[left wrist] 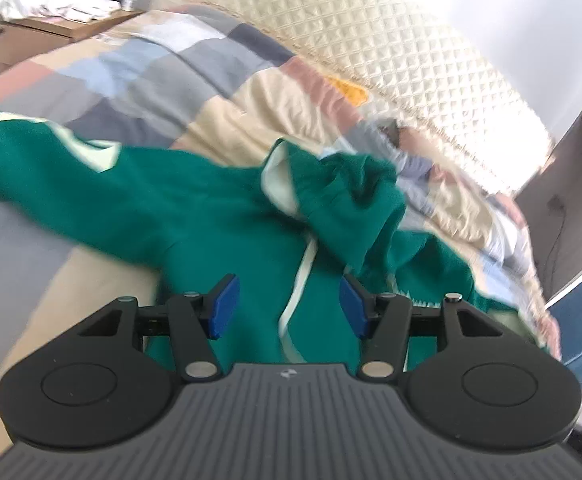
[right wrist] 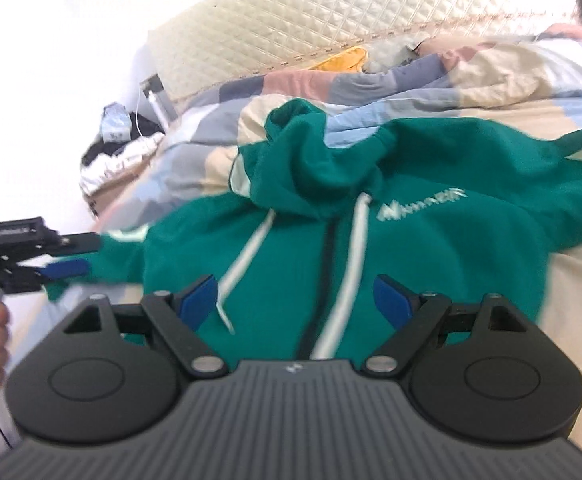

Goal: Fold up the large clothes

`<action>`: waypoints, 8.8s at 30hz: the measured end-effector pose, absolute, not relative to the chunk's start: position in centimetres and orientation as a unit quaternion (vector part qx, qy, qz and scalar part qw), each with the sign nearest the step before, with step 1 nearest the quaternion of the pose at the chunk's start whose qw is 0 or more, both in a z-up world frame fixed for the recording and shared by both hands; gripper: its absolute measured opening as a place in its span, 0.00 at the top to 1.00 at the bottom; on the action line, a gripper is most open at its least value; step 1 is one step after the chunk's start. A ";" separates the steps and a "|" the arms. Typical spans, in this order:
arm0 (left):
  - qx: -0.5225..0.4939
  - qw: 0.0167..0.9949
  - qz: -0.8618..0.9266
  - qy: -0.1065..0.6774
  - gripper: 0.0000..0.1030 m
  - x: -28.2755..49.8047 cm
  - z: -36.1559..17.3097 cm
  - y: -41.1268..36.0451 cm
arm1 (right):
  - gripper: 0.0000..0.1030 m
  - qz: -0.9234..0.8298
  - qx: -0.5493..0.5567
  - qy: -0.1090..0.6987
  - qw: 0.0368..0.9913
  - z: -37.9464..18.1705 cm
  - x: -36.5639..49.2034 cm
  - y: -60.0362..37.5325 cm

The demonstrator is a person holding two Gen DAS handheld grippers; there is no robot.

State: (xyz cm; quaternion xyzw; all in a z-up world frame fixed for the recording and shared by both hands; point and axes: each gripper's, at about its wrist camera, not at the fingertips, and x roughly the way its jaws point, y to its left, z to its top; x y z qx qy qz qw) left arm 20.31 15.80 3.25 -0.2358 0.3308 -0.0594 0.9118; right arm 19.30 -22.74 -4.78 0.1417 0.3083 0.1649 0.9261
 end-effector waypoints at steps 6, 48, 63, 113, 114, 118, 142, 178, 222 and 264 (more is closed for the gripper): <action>-0.237 0.915 -0.071 0.320 0.40 29.4 0.4 14.3 | 0.16 0.141 0.191 0.307 0.922 -6.9 26.6 -21.7; -0.292 0.911 -0.217 0.193 0.92 22.5 3.1 9.7 | 0.85 0.172 0.040 0.185 0.967 0.3 23.5 -21.9; -0.188 0.918 -0.152 0.314 0.59 13.1 -5.4 7.9 | 0.60 0.137 0.067 0.329 0.932 -8.1 14.4 -22.1; -0.067 0.946 -0.110 0.299 0.41 18.5 -8.0 4.5 | 0.67 0.129 0.066 0.235 0.961 -9.0 18.5 -21.3; -0.065 0.947 -0.108 0.297 0.41 18.4 -7.9 4.6 | 0.67 0.126 0.057 0.227 0.964 -8.8 18.8 -21.2; -0.064 0.944 -0.106 0.307 0.41 18.6 -8.3 4.5 | 0.69 0.127 0.050 0.221 0.966 -9.0 20.6 -20.7; -0.081 0.941 -0.084 0.317 0.41 17.5 -8.7 4.9 | 0.70 0.101 0.069 0.293 0.948 -9.4 20.5 -22.1; -0.126 0.939 -0.083 0.309 0.40 12.0 -6.8 5.0 | 0.17 -0.276 0.212 0.243 0.905 -9.2 15.7 -55.2; -0.292 0.903 -0.122 0.292 0.40 11.2 -5.1 12.3 | 0.92 0.050 0.177 0.317 0.930 16.5 12.3 -37.3; -0.293 0.914 -0.077 0.269 0.36 11.2 -4.9 17.0 | 0.19 0.233 0.110 0.386 0.886 -1.9 15.8 -14.7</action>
